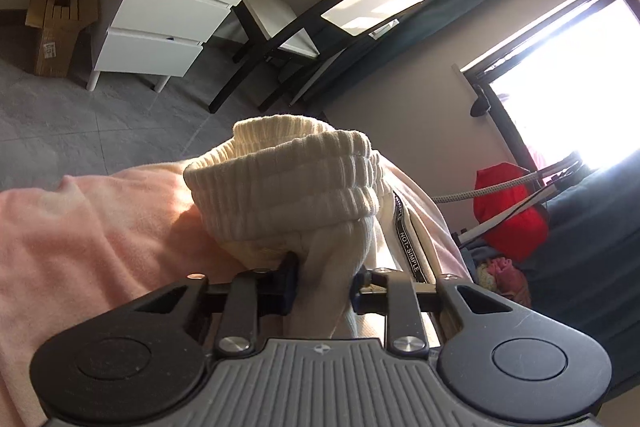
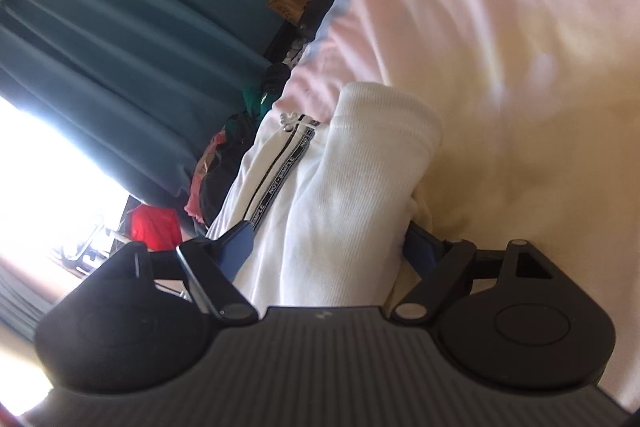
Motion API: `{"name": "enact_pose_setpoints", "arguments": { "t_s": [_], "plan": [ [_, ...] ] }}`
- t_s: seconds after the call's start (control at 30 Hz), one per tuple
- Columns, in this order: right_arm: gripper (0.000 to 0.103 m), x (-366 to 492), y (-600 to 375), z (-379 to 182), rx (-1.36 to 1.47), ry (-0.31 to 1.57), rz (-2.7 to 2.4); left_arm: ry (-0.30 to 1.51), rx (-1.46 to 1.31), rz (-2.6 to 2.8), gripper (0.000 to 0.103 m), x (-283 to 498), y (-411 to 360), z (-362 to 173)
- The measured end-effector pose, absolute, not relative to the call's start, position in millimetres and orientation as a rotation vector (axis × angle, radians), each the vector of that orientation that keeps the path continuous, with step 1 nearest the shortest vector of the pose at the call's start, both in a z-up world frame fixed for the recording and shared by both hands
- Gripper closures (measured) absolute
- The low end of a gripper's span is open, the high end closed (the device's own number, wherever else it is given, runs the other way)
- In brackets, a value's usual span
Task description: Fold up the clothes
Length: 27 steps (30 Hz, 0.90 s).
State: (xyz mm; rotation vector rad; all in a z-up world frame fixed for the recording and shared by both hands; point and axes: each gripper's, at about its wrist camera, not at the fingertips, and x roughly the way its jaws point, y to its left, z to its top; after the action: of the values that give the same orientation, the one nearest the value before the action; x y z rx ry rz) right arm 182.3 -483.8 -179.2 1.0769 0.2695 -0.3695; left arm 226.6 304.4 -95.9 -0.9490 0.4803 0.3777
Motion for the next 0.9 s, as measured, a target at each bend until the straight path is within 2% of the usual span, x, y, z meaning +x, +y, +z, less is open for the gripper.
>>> {"name": "enact_pose_setpoints", "arguments": {
  "t_s": [0.1,0.13,0.17,0.23,0.27,0.37,0.57,0.9],
  "plan": [
    [0.021,198,-481,-171,0.940,0.381,-0.318,0.523,-0.844,0.366,0.090,233,303,-75],
    [0.035,204,-479,-168,0.883,0.423,-0.334,0.524,-0.821,0.359,0.091,233,302,-66],
    [0.060,204,-480,-166,0.867,0.441,-0.369,0.524,-0.820,0.352,0.092,231,304,-59],
    [0.075,202,-484,-162,0.915,0.448,-0.397,0.515,-0.830,0.342,0.093,226,306,-42],
    [0.079,201,-483,-156,0.906,0.442,-0.400,0.507,-0.833,0.332,0.093,222,307,-34],
    [0.083,191,-475,-134,0.858,0.416,-0.398,0.497,-0.803,0.306,0.093,211,305,-9],
    [0.084,153,-469,-104,0.869,0.389,-0.358,0.493,-0.775,0.287,0.094,166,314,25],
    [0.084,71,-437,-110,0.957,0.437,-0.326,0.570,-0.746,0.281,0.093,29,375,53]
  ]
}}
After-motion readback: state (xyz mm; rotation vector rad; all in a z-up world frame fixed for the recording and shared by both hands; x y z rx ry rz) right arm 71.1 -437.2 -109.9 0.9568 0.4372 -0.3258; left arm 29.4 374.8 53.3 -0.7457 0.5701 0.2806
